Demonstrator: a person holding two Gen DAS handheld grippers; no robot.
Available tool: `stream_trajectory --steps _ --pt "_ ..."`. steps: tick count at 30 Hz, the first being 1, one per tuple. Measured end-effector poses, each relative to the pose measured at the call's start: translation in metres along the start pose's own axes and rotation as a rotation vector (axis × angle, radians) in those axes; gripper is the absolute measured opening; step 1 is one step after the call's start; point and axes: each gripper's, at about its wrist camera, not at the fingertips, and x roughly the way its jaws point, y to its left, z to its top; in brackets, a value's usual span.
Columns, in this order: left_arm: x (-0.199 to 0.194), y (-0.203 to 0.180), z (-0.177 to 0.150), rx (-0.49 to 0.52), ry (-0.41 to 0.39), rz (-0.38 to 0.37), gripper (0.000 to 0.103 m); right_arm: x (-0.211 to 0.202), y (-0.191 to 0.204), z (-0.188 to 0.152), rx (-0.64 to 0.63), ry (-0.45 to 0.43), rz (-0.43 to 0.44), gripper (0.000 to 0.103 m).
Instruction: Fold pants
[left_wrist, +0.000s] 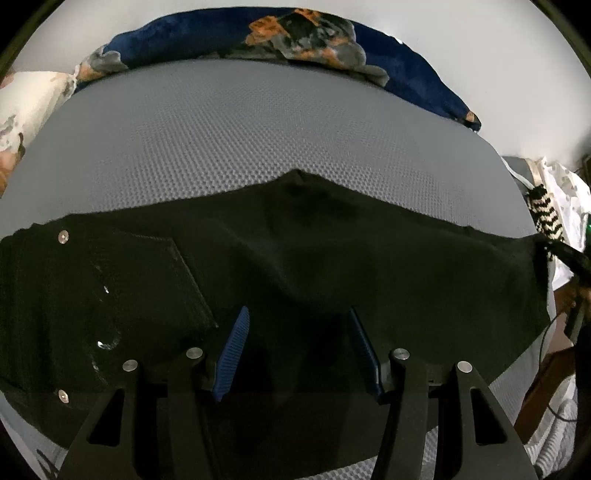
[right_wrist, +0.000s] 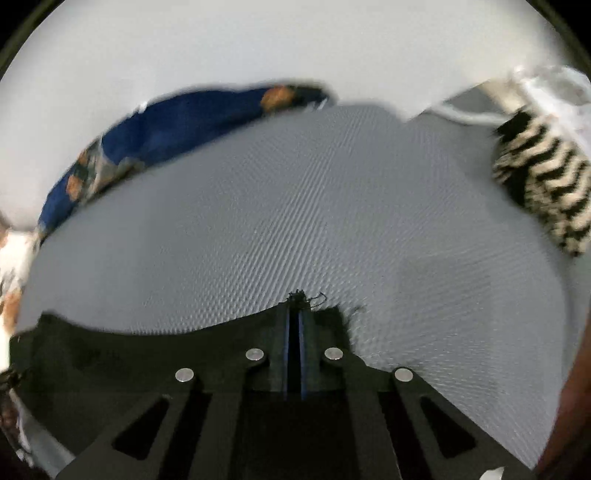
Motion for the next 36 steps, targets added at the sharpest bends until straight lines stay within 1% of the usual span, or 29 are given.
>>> stream_trajectory --steps 1,3,5,8,10,13,16,17,18,21,22,24,26,28,31,33,34,36 --pt "-0.001 0.001 0.001 -0.002 -0.007 0.003 0.056 -0.007 -0.001 -0.001 0.023 -0.032 -0.007 0.002" --pt "-0.002 0.004 0.001 -0.009 -0.022 0.0 0.056 -0.008 0.0 -0.005 0.047 -0.056 -0.029 0.002" --pt "0.0 0.006 0.002 -0.01 -0.025 0.011 0.056 0.007 0.004 -0.008 0.057 -0.032 -0.072 0.002" --pt "0.004 0.01 0.0 0.008 -0.027 0.056 0.056 0.029 0.001 -0.013 0.072 0.012 -0.115 0.002" --pt "0.007 0.017 -0.003 0.001 -0.024 0.067 0.056 0.039 -0.001 -0.014 0.097 0.032 -0.124 0.002" --pt "0.016 0.031 -0.009 -0.023 0.002 0.079 0.056 0.045 -0.003 -0.014 0.115 0.049 -0.138 0.003" --pt "0.017 0.034 -0.013 -0.009 -0.016 0.072 0.056 0.045 -0.007 -0.01 0.159 0.085 -0.134 0.015" --pt "0.017 0.032 -0.012 -0.001 -0.014 0.083 0.056 0.041 -0.008 -0.008 0.178 0.096 -0.141 0.025" --pt "0.017 0.031 -0.01 0.003 -0.012 0.083 0.057 0.036 -0.006 -0.007 0.185 0.09 -0.142 0.028" --pt "0.01 0.035 -0.007 -0.02 -0.02 0.065 0.057 0.015 0.01 -0.003 0.159 0.03 -0.164 0.028" --pt "0.007 0.037 -0.005 -0.028 -0.026 0.066 0.057 0.009 0.018 -0.001 0.148 0.02 -0.146 0.028" --pt "-0.001 0.042 -0.002 -0.035 -0.046 0.073 0.057 0.0 0.042 0.001 0.112 0.019 -0.083 0.028" --pt "-0.013 0.053 -0.004 -0.039 -0.067 0.081 0.058 -0.002 0.075 0.002 0.047 0.03 -0.024 0.028" --pt "-0.02 0.063 -0.004 -0.045 -0.085 0.105 0.059 -0.002 0.108 -0.001 -0.02 0.044 0.034 0.028" --pt "-0.025 0.088 -0.006 -0.062 -0.094 0.152 0.059 0.006 0.174 -0.01 -0.143 0.089 0.143 0.028" --pt "-0.03 0.106 -0.011 -0.079 -0.096 0.18 0.059 0.016 0.218 -0.018 -0.225 0.128 0.216 0.028" --pt "-0.032 0.117 -0.013 -0.091 -0.093 0.202 0.059 0.022 0.246 -0.023 -0.277 0.157 0.265 0.028" --pt "-0.036 0.137 -0.018 -0.111 -0.092 0.227 0.059 0.03 0.288 -0.032 -0.357 0.192 0.331 0.028"
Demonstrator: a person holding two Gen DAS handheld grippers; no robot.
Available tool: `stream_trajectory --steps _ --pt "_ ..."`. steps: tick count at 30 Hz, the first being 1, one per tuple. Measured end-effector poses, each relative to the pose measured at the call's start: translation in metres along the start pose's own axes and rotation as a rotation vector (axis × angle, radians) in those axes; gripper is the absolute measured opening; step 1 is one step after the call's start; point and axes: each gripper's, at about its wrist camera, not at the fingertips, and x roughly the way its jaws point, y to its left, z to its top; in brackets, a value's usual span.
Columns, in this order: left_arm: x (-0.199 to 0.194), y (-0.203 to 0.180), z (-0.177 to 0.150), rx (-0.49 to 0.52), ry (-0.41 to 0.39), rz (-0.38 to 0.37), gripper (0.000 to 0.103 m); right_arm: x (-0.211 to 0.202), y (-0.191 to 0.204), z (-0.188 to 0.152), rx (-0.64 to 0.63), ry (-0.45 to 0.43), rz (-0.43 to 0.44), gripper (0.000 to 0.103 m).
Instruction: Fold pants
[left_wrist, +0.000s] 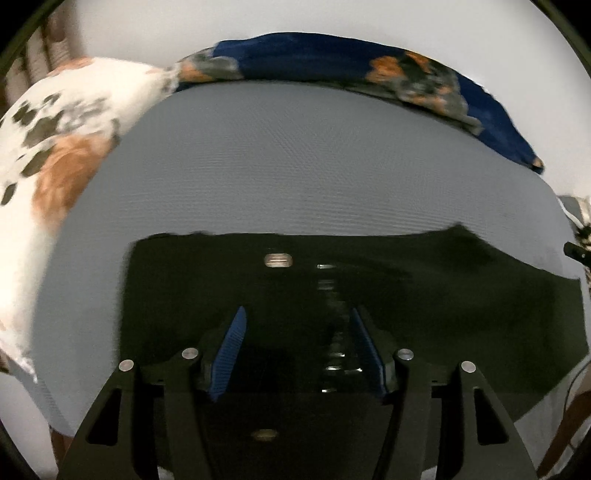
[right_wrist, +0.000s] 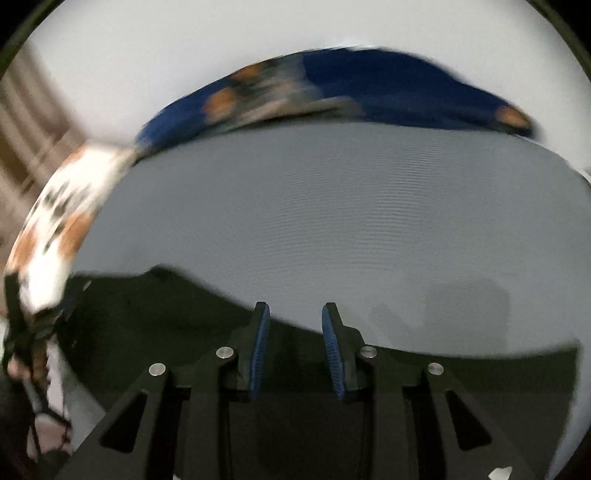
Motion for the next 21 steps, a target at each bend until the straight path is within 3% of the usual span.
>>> stream_trajectory --steps 3,8,11,17,21 --pt "0.004 0.017 -0.005 -0.029 0.027 -0.082 0.059 0.033 0.055 0.012 -0.109 0.068 0.102 0.028" --pt "0.008 0.01 -0.018 0.045 0.019 -0.055 0.059 0.078 0.115 0.029 -0.237 0.154 0.17 0.028" --pt "0.01 0.006 -0.02 0.076 0.006 -0.047 0.059 0.102 0.134 0.034 -0.276 0.213 0.182 0.028" --pt "0.011 0.02 -0.019 0.021 -0.002 -0.133 0.059 0.131 0.148 0.037 -0.328 0.279 0.162 0.029" --pt "0.011 0.021 -0.02 0.022 -0.007 -0.145 0.059 0.125 0.144 0.043 -0.336 0.239 0.159 0.008"
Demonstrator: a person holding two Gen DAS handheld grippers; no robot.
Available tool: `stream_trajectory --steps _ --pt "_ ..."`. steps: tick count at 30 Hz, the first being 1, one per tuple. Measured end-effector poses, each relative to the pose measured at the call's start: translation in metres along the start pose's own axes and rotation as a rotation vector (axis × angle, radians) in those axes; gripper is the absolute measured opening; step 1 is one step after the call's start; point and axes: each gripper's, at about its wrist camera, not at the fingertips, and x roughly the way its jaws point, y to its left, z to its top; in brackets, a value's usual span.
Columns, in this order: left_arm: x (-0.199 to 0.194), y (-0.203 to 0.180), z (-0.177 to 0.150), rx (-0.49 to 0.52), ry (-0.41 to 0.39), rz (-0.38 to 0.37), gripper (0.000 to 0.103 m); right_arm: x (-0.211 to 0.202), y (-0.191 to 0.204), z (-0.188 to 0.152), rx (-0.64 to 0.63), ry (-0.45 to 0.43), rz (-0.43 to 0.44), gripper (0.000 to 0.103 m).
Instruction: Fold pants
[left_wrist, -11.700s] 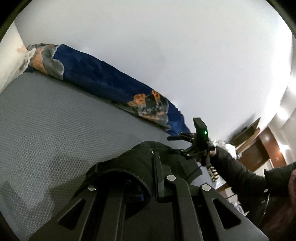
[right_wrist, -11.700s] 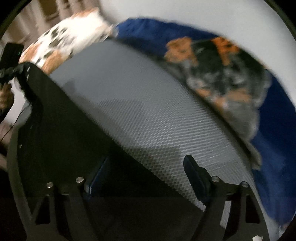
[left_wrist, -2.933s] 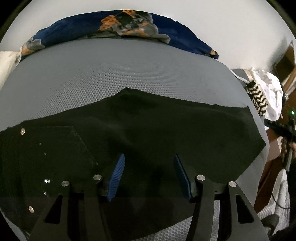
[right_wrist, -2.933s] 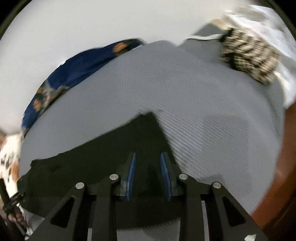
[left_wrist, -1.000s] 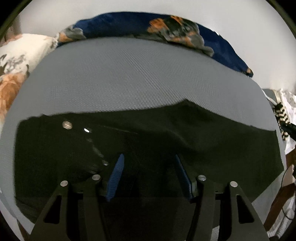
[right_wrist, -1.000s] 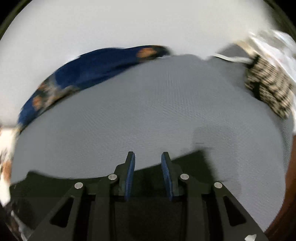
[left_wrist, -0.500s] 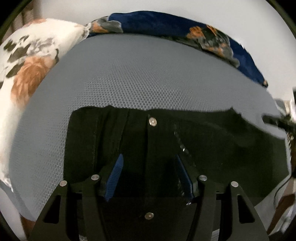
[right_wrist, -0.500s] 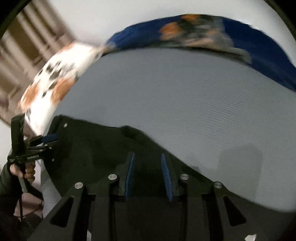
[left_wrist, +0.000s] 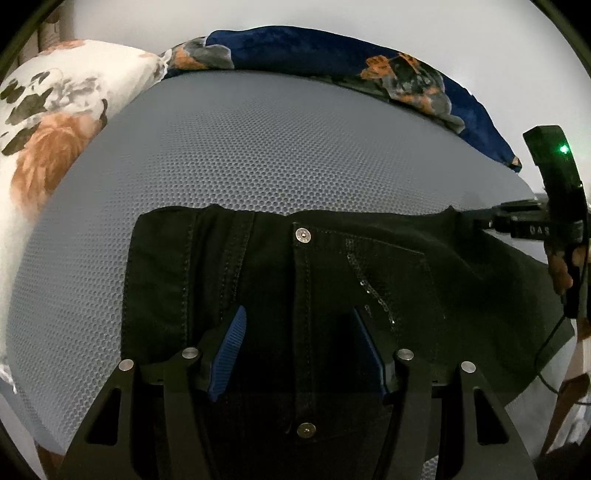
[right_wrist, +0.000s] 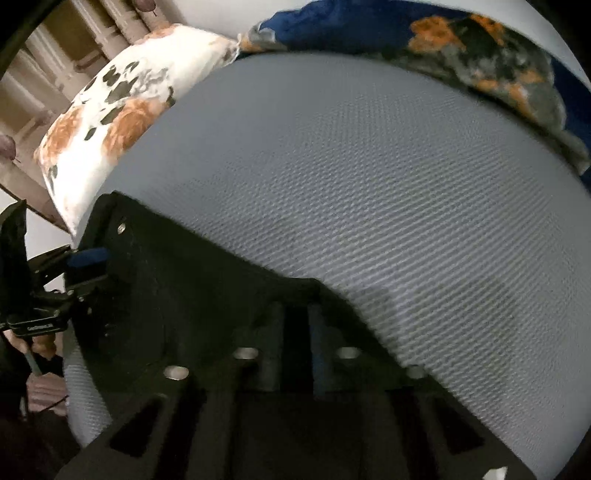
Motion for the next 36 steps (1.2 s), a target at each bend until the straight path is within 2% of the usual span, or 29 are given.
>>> stream_trajectory --steps 3,5,6,7,8,9,10,15,18,19,21,25,31,32,34,35,36 --pt "0.0 0.001 0.001 -0.004 0.0 -0.007 0.059 -0.004 -0.009 0.004 0.054 -0.04 0.003 0.004" --pt "0.0 0.002 0.0 -0.005 -0.001 -0.011 0.059 0.0 -0.009 0.007 0.054 -0.026 -0.006 0.005" --pt "0.0 0.001 0.0 -0.005 -0.001 -0.012 0.059 0.001 -0.008 0.008 0.054 -0.022 -0.003 0.01" --pt "0.0 0.002 0.0 -0.004 -0.001 -0.012 0.059 0.001 -0.01 0.008 0.063 -0.018 0.006 0.011" --pt "0.0 0.002 0.0 -0.003 -0.001 -0.012 0.059 0.003 -0.008 0.012 0.07 -0.016 0.008 0.016" --pt "0.0 0.002 0.0 -0.002 -0.001 -0.011 0.059 0.002 -0.009 0.013 0.075 -0.016 0.006 0.026" --pt "0.0 0.002 0.0 -0.002 -0.001 -0.012 0.059 0.001 -0.011 0.013 0.07 -0.017 -0.015 0.028" --pt "0.0 0.002 0.001 0.0 0.002 -0.015 0.06 0.006 -0.009 0.011 0.012 0.047 0.031 0.028" --pt "0.001 0.0 0.001 0.003 0.003 -0.018 0.062 0.015 0.0 0.009 -0.054 0.076 0.03 0.028" --pt "0.001 0.0 0.001 0.006 0.003 -0.016 0.062 0.016 0.002 0.009 -0.072 0.077 0.031 0.027" --pt "0.002 -0.001 0.001 0.01 0.002 -0.012 0.063 0.012 0.005 0.008 -0.097 0.05 0.026 0.011" --pt "0.002 -0.001 0.0 0.009 0.002 -0.013 0.063 0.0 0.002 0.012 -0.069 -0.036 -0.003 0.006" --pt "0.003 -0.003 -0.003 0.025 -0.001 -0.001 0.063 0.02 -0.006 0.006 -0.021 -0.054 -0.051 0.005" --pt "0.003 -0.003 -0.003 0.026 -0.002 0.0 0.063 0.021 -0.006 0.006 -0.008 -0.055 -0.051 0.007" --pt "0.003 -0.004 -0.004 0.028 -0.005 0.0 0.066 0.019 -0.005 0.008 0.014 -0.058 -0.074 0.02" --pt "0.003 -0.005 -0.004 0.032 -0.005 -0.003 0.067 0.016 -0.006 0.007 0.029 -0.062 -0.091 0.038" --pt "0.002 -0.007 -0.004 0.042 -0.009 0.007 0.067 0.01 -0.007 0.006 0.049 -0.075 -0.097 0.039"
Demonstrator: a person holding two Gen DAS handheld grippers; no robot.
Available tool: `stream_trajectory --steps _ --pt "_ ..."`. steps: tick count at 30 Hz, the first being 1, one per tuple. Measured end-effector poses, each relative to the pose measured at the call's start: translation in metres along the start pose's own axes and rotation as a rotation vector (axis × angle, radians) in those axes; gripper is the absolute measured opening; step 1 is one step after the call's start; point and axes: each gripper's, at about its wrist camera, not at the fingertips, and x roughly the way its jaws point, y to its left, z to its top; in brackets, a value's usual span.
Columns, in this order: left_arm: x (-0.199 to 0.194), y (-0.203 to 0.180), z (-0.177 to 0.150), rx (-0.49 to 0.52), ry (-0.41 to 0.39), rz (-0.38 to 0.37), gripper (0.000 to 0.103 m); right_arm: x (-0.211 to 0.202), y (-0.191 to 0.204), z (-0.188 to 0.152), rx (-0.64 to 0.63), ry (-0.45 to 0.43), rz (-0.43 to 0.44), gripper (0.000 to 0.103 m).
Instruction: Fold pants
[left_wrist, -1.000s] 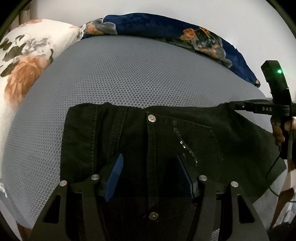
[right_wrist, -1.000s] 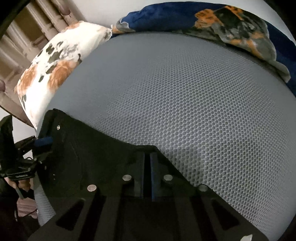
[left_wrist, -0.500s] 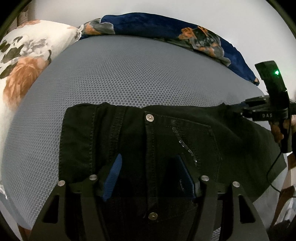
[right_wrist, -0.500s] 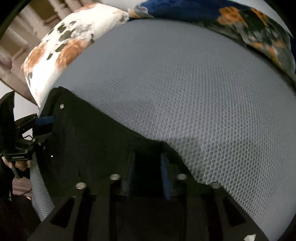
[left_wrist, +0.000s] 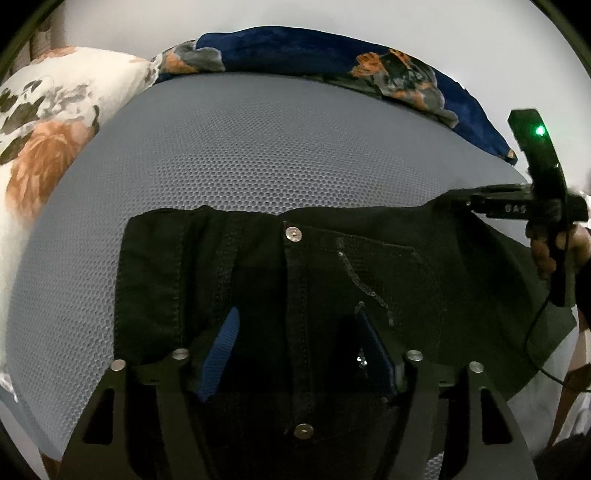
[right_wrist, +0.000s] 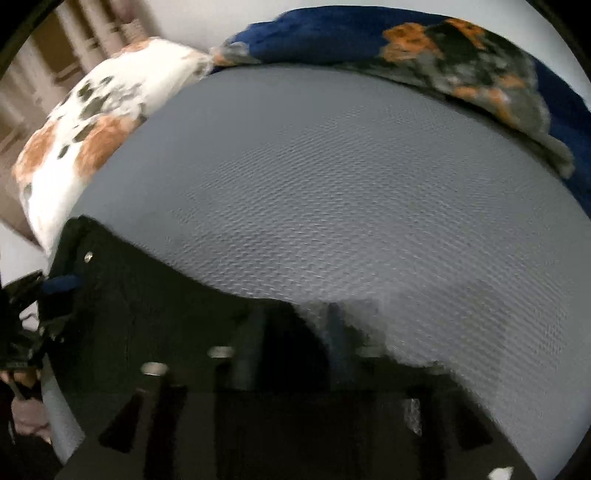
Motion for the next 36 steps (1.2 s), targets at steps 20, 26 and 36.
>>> stream_trajectory --steps 20,26,36 --pt "0.055 -0.156 0.086 0.279 -0.02 -0.147 0.067 -0.076 -0.057 -0.114 0.193 -0.1 -0.265 0.038" --pt "0.108 -0.174 0.093 0.296 0.068 -0.045 0.067 -0.073 -0.077 -0.121 0.215 -0.105 -0.316 0.036" --pt "0.11 -0.168 0.094 0.235 0.053 -0.044 0.069 -0.079 -0.092 -0.127 0.282 -0.137 -0.293 0.036"
